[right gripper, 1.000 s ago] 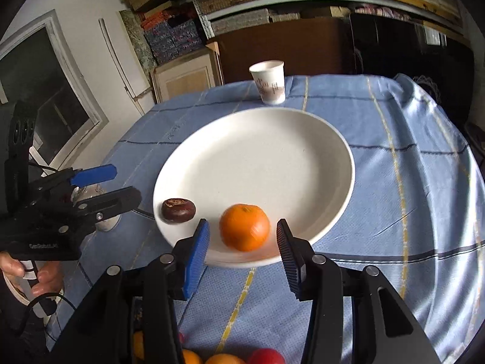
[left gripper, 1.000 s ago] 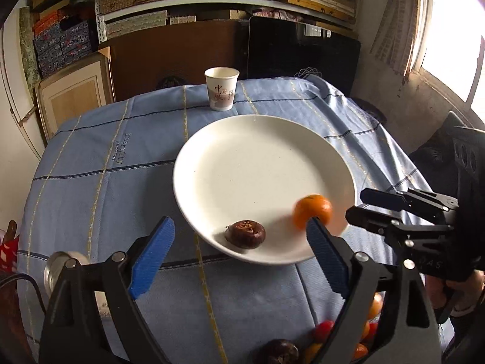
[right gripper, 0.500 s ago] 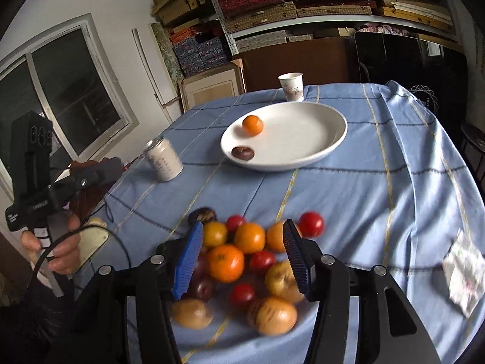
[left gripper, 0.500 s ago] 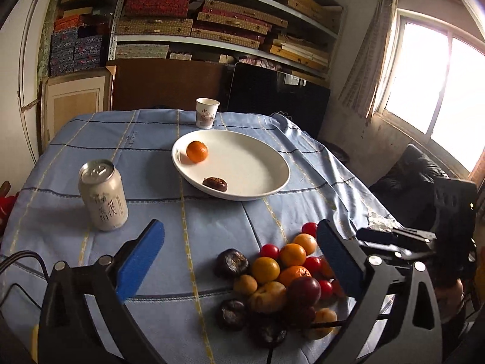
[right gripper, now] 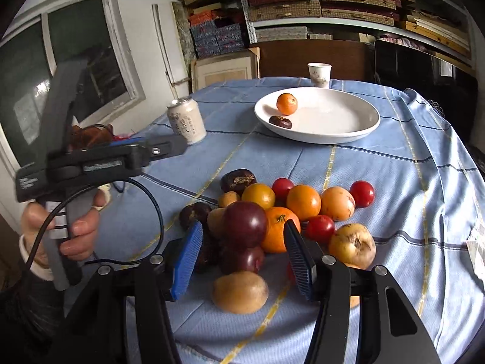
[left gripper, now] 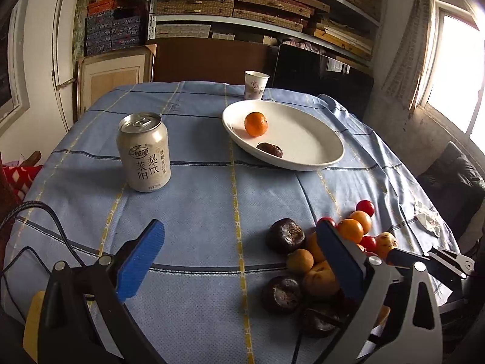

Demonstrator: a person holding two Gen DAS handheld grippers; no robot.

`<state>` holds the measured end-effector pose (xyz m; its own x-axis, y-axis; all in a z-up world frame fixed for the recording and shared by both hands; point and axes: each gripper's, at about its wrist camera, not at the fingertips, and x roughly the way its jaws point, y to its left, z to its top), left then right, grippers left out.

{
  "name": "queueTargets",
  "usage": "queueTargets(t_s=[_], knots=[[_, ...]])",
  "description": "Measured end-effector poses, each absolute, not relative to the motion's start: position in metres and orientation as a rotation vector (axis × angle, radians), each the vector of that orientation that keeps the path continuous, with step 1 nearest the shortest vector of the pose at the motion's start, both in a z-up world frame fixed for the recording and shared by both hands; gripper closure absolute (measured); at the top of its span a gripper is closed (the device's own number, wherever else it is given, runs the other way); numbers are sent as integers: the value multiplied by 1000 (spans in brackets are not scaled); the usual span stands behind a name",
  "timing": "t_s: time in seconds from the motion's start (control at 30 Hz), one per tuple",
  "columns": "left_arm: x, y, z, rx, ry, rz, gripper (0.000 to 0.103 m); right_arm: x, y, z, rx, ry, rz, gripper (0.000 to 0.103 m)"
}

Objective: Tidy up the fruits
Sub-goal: 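Grasp a dark red plum with the right gripper while the left grasps a dark brown fruit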

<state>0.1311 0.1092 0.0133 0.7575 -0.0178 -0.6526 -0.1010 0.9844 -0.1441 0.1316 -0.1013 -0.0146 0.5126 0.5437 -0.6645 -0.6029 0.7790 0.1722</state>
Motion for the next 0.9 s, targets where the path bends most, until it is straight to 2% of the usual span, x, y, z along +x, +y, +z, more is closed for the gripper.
queueTargets(t_s=[0.17, 0.33, 0.47, 0.6, 0.67, 0.7, 0.77, 0.83, 0.9], knots=[[126, 118, 15, -199, 702, 68, 5, 142, -93, -21, -87, 797, 696, 48], [126, 116, 14, -192, 702, 76, 5, 145, -93, -26, -75, 822, 702, 65], [126, 116, 13, -183, 711, 74, 5, 139, -100, -23, -42, 787, 708, 67], [128, 120, 7, -173, 753, 15, 5, 133, -132, -17, 141, 713, 787, 66], [127, 123, 3, -187, 769, -38, 14, 132, -145, -17, 216, 687, 822, 66], [127, 122, 0, -181, 781, -58, 25, 131, -152, -17, 249, 675, 841, 66], [129, 115, -8, -139, 815, -88, 39, 131, -158, -17, 290, 670, 863, 66], [130, 103, -20, -73, 860, -129, 47, 130, -163, -17, 313, 670, 867, 66], [129, 89, -28, -1, 883, -160, 49, 129, -166, -18, 325, 670, 868, 66]])
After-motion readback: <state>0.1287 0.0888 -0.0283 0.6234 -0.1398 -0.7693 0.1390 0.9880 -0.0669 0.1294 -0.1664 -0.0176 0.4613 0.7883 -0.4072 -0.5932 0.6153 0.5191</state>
